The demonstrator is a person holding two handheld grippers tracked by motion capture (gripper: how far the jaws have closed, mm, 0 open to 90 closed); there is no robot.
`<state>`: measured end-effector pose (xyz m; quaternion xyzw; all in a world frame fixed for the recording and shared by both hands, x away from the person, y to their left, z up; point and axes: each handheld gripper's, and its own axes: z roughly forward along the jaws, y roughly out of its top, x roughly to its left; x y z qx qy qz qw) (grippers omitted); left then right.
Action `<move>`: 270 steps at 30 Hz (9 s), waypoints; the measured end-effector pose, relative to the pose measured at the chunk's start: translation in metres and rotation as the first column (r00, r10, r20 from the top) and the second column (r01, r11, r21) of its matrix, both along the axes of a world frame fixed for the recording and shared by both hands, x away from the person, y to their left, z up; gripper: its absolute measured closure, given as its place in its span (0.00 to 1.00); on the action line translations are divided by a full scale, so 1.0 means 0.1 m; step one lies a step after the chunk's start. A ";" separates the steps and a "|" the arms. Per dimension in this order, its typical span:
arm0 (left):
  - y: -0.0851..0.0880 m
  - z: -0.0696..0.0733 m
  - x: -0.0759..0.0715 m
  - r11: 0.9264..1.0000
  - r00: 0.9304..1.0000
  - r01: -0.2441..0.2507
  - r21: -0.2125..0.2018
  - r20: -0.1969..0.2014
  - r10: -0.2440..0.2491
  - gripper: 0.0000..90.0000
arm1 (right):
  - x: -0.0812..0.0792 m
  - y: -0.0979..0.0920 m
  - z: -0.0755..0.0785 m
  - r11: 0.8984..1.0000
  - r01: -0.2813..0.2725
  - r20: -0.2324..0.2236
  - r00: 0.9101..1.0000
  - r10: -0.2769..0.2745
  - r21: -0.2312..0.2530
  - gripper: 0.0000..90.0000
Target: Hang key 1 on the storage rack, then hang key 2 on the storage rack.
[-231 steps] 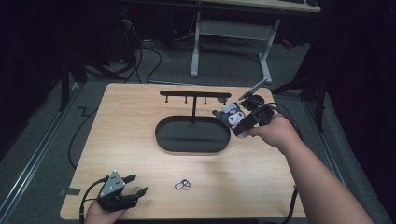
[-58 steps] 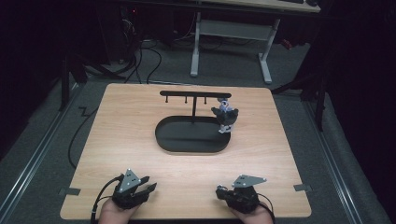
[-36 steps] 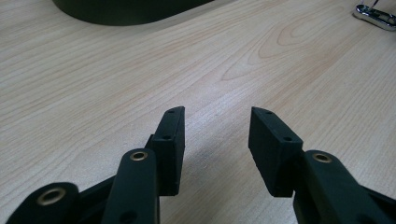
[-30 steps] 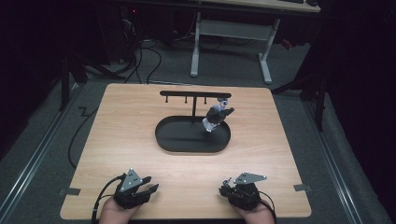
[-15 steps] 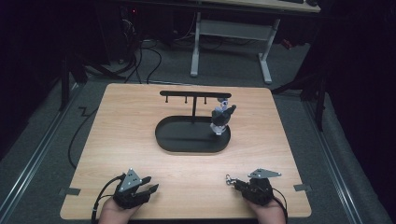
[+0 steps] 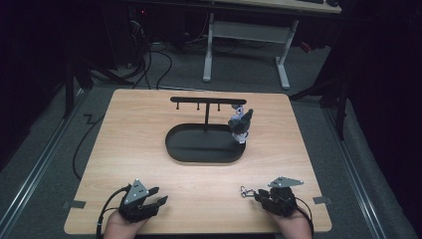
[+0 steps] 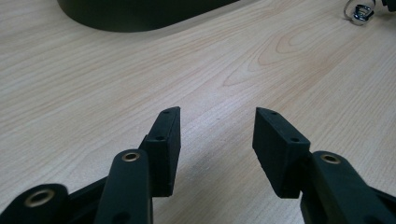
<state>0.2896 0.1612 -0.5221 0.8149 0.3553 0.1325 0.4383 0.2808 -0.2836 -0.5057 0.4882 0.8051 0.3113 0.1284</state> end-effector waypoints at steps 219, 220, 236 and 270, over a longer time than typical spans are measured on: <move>0.13 0.00 0.00 1.000 1.000 0.010 -0.007 0.015 -0.009 0.53 | 2.01 1.20 1.89 0.932 -0.252 -0.343 0.926 0.154 -0.261 0.99; 0.13 0.00 0.00 1.000 1.000 0.010 -0.007 0.015 -0.010 0.53 | 2.04 1.21 1.90 0.931 -0.257 -0.342 0.926 0.161 -0.257 0.99; 0.14 0.00 0.00 1.000 1.000 0.013 -0.006 0.014 -0.012 0.53 | 2.37 1.38 1.93 0.939 -0.245 -0.330 0.931 0.158 -0.242 0.99; 0.11 -0.02 -0.01 1.000 1.000 0.030 0.006 -0.006 -0.030 0.53 | 2.53 1.32 1.70 0.961 -0.182 -0.312 0.944 0.111 -0.210 0.84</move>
